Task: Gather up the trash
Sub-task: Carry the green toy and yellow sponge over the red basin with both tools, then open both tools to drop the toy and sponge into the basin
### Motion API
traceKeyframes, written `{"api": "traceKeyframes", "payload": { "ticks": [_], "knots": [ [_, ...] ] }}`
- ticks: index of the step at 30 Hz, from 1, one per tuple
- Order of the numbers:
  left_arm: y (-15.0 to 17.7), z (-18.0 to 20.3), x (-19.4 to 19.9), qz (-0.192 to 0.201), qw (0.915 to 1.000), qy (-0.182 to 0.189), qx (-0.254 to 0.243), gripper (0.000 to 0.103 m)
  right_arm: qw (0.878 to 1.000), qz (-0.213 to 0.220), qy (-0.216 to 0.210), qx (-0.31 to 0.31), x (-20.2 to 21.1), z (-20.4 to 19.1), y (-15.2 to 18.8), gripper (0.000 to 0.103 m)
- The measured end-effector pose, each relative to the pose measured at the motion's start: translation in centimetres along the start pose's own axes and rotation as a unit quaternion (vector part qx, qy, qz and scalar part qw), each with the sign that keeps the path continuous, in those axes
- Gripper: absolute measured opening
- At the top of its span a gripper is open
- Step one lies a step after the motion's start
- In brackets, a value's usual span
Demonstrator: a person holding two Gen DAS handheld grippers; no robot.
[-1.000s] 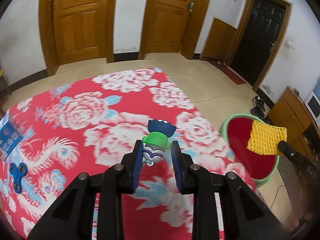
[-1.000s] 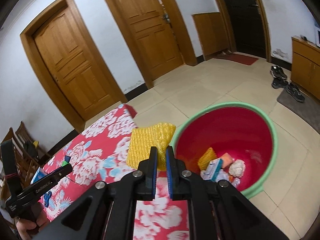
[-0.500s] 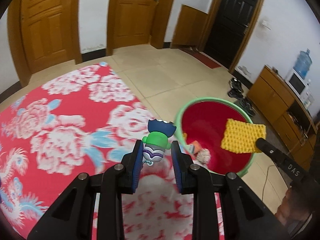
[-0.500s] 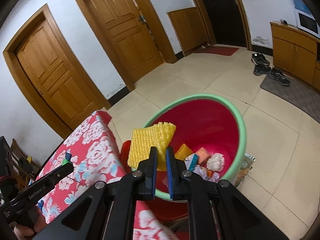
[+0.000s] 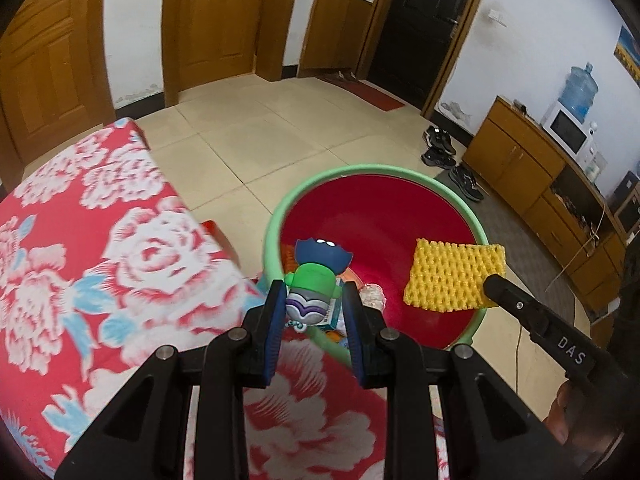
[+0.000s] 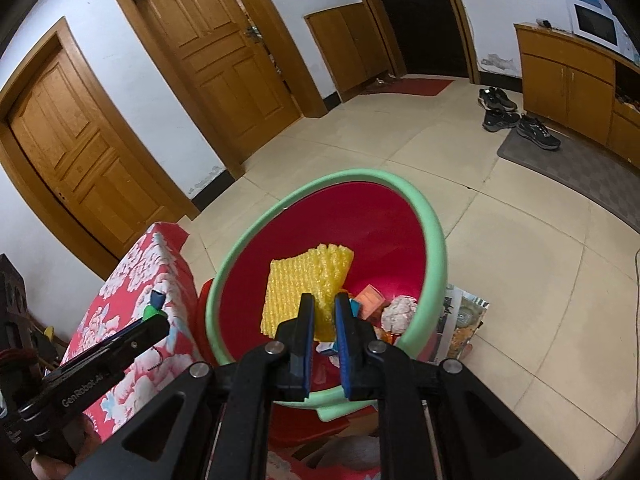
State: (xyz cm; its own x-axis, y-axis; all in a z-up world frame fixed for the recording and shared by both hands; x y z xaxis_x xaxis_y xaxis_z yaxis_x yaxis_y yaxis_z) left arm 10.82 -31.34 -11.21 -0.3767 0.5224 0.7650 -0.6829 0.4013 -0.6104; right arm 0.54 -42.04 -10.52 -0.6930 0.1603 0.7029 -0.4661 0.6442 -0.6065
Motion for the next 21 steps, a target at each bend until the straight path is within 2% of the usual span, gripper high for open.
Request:
{"api": "traceKeyframes", "payload": {
  "ticks": [9,10,12,21],
  "knots": [
    [-0.6,1.7,-2.0,-0.003,0.9997,0.008,-0.022,0.029,1.0,-0.004,0.011,-0.005,-0.6,1.3,0.0,0.015],
    [-0.6,1.6,-2.1,-0.005,0.9997,0.007,-0.022,0.031,1.0,-0.005,0.011,-0.005,-0.6,1.2,0.0,0.016],
    [-0.7,1.4,-2.2,-0.006,0.9998,0.004,-0.02,0.036,1.0,-0.006,0.011,-0.004,-0.7,1.2,0.0,0.022],
    [-0.9,0.0,-1.3,-0.005,0.9999,-0.014,-0.002,0.036,1.0,-0.002,0.007,0.001,-0.4,0.6,0.1,0.049]
  ]
}}
Point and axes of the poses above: each gripper's, at about its wrist camera, not at the fingertips, and x roughly against the way its jaws point, z to its right, y to its underside, the point moved 8 cm from there along -x, roughly the way its jaws point
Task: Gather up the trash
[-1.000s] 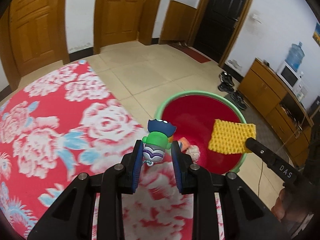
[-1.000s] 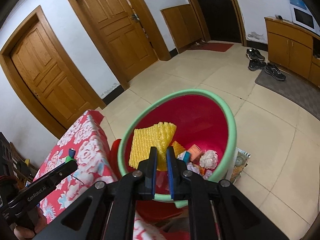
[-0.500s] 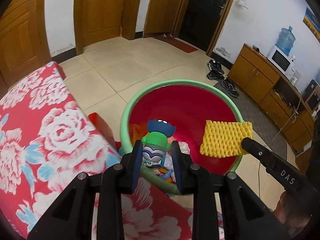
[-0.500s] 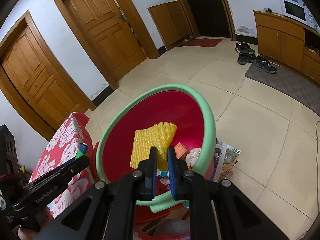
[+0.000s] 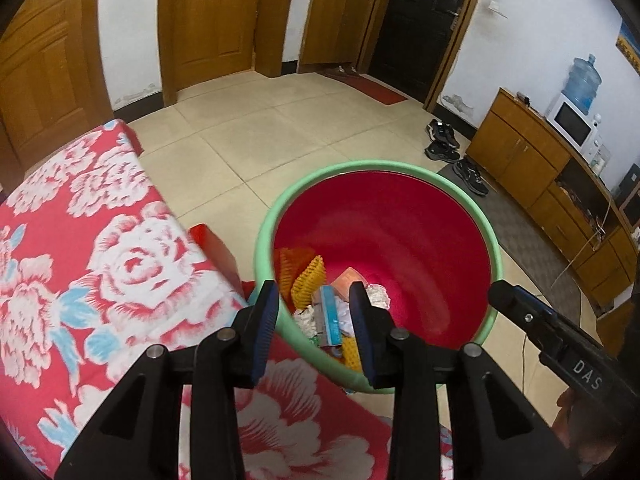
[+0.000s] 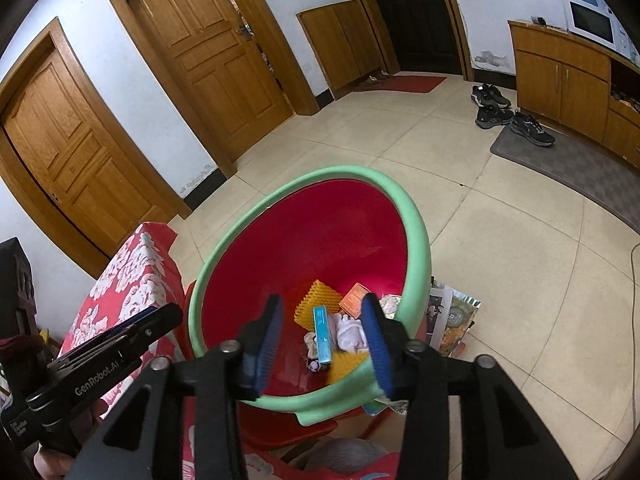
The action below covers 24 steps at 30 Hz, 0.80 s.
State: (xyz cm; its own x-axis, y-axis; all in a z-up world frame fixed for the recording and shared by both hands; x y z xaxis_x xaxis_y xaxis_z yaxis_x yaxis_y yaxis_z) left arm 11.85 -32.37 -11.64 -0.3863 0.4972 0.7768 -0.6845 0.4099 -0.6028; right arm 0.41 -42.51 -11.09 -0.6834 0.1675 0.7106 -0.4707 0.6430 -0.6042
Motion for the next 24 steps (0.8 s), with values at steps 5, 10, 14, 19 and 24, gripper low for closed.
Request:
{"api": "traceKeyframes", "payload": {
  "ticks": [5,10,14,19,24],
  "knots": [
    [0.7,-1.9,1.6,0.004,0.9997,-0.019,0.017,0.037,1.0,0.004,-0.011,0.009,0.7,-1.6,0.1,0.06],
    [1.5,-3.9,3.3,0.013,0.9985,-0.04,0.034,0.039,1.0,0.008,-0.02,0.022,1.4,-3.4,0.5,0.07],
    [2.2,-5.6,4.8,0.023,0.9972,-0.055,0.044,0.039,0.999,0.011,-0.024,0.035,2.2,-4.9,1.0,0.077],
    [2.9,-7.4,6.6,0.032,0.995,-0.07,0.063,0.039,0.998,0.012,-0.034,0.052,2.9,-7.1,1.7,0.08],
    [3.7,-8.8,8.6,0.042,0.992,-0.093,0.075,0.039,0.996,0.013,-0.046,0.073,3.8,-9.2,2.5,0.082]
  ]
}}
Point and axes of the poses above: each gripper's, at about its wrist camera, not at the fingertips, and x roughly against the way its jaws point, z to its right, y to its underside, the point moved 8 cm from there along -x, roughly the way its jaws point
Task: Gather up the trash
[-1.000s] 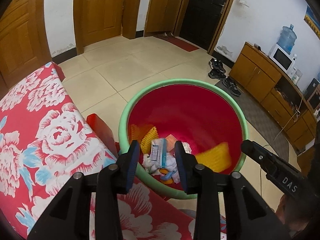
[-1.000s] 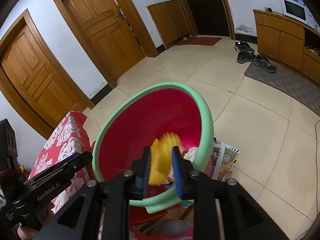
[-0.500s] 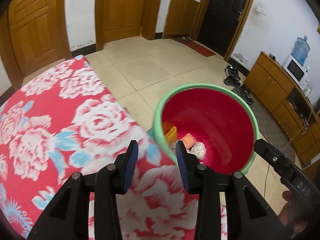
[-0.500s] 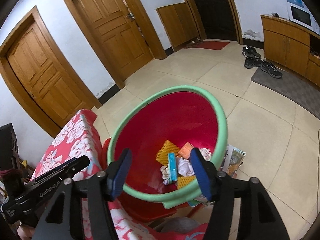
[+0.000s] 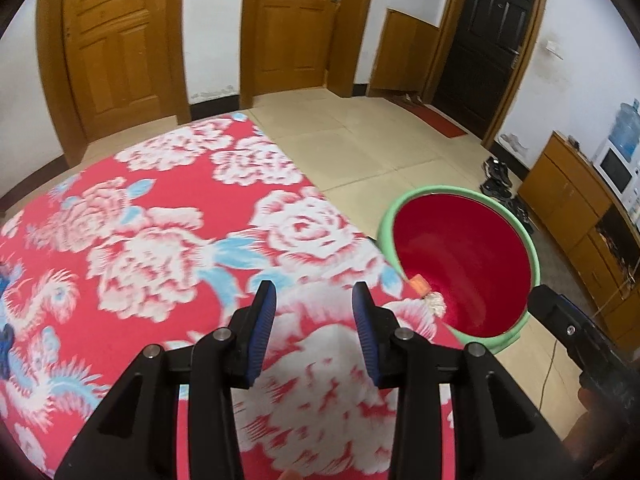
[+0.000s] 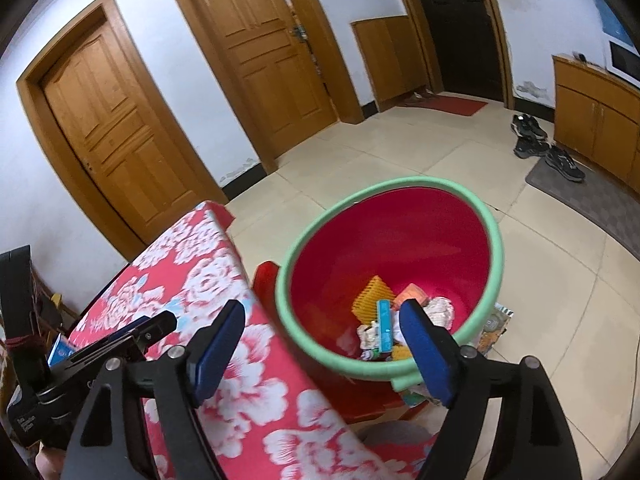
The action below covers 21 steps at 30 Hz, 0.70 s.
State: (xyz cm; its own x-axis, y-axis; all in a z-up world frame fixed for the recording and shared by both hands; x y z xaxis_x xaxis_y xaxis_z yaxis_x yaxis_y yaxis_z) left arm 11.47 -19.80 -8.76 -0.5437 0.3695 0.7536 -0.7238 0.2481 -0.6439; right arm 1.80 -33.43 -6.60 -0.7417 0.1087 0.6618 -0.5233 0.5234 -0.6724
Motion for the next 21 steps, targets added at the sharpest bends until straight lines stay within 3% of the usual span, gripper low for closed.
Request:
{"api": "traceKeyframes", "payload": {
  "ticks": [21],
  "knots": [
    [1.7,-5.3,6.1,0.027,0.9966,-0.063,0.045,0.039,0.998,0.003,-0.035,0.05,3.0,-5.9,2.1,0.086]
  ]
}}
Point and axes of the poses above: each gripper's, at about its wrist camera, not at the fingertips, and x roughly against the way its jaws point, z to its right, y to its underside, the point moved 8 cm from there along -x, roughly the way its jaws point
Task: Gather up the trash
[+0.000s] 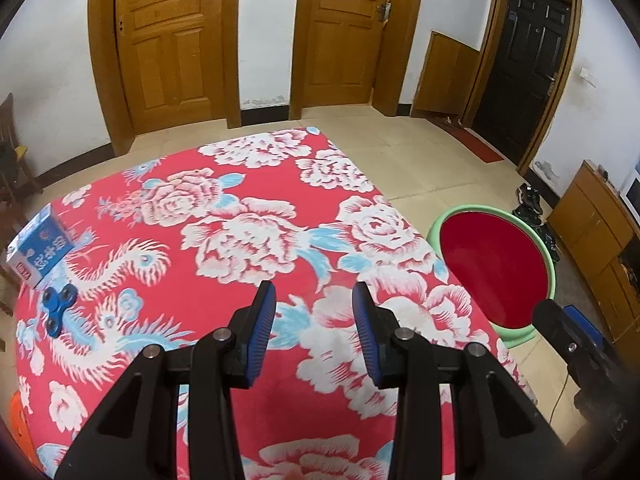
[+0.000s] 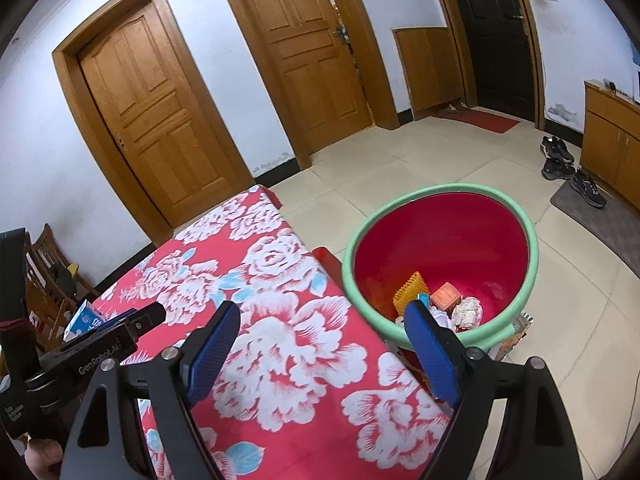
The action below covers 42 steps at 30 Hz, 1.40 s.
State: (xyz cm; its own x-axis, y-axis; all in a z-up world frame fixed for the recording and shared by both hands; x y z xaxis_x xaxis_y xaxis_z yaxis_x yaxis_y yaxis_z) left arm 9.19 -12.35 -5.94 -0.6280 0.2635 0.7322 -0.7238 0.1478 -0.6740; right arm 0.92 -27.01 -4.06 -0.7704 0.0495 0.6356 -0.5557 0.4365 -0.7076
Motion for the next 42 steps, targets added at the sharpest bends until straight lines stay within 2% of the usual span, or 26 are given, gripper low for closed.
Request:
{"api": "traceKeyframes", "payload": {
  "ticks": [19,42],
  "knots": [
    [0.5,-2.2,1.8,0.013,0.9993,-0.029,0.02,0.04,1.0,0.007,-0.011,0.016,1.3,-1.7,0.3,0.086],
    [0.4,-2.3,2.0,0.015,0.9992,-0.033,0.02,0.039,1.0,0.007,-0.011,0.016,1.3,-1.7,0.4,0.086]
  ]
}}
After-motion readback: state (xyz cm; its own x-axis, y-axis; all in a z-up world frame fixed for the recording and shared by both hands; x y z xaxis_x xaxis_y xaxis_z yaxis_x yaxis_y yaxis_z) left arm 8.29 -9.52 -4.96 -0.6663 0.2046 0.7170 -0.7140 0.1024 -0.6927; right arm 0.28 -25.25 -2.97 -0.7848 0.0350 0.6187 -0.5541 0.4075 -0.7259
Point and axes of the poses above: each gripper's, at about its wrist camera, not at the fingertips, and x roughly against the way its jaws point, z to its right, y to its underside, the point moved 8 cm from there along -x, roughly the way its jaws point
